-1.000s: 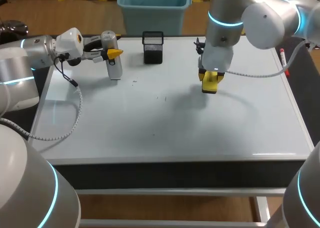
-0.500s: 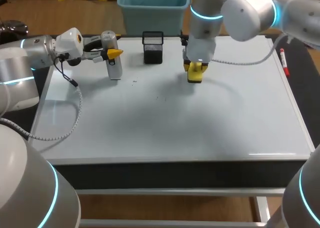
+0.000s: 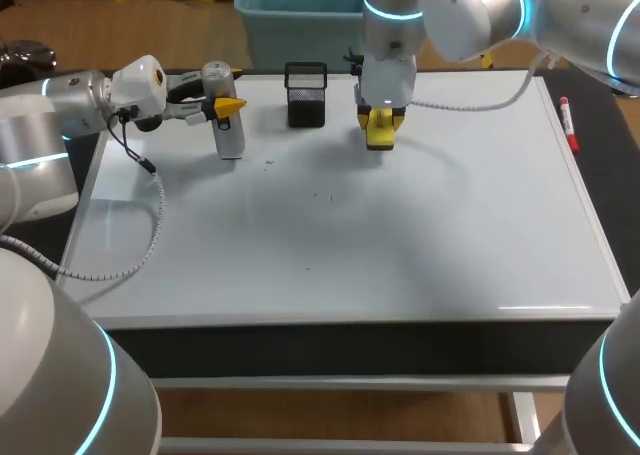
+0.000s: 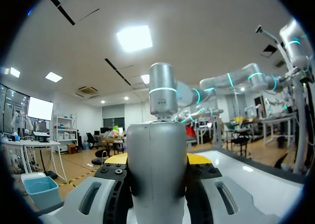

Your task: Pick up the inspection probe, press it on each red-marked spot on the whiteboard one by one, put down the probe, pick up the eraser, and wipe off all the red marks.

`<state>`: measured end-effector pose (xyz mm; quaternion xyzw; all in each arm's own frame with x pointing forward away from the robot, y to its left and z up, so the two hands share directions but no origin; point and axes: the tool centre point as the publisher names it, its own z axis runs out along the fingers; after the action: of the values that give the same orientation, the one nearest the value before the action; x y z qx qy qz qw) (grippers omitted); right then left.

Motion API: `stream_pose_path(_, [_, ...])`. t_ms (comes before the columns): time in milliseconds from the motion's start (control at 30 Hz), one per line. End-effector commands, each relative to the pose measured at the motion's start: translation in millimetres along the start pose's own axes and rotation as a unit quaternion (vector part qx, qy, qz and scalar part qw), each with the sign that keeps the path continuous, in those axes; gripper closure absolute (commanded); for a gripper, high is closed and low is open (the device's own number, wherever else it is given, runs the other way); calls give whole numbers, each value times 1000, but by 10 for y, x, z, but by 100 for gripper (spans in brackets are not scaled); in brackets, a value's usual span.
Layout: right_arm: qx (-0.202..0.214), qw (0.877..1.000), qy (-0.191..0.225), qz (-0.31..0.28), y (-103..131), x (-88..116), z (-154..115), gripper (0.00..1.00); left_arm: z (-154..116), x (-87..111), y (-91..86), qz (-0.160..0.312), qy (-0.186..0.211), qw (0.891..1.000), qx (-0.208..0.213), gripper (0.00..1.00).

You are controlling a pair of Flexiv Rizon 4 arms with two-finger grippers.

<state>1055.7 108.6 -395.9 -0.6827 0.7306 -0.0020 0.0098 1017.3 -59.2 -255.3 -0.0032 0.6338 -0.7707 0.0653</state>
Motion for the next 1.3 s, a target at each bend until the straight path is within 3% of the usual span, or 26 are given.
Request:
stream_pose_path(33, [-12, 1000, 6, 0, -143, -26, 57, 100, 1, -9, -7, 0, 1, 1000, 0, 100])
stream_pose_path(833, [-24, 1000, 19, 6, -571, 85, 263, 100, 1, -9, -7, 0, 1, 1000, 0, 100])
stream_pose_path(1300, [-29, 999, 25, 7, -619, 107, 343, 100, 1, -9, -7, 0, 1, 1000, 0, 100])
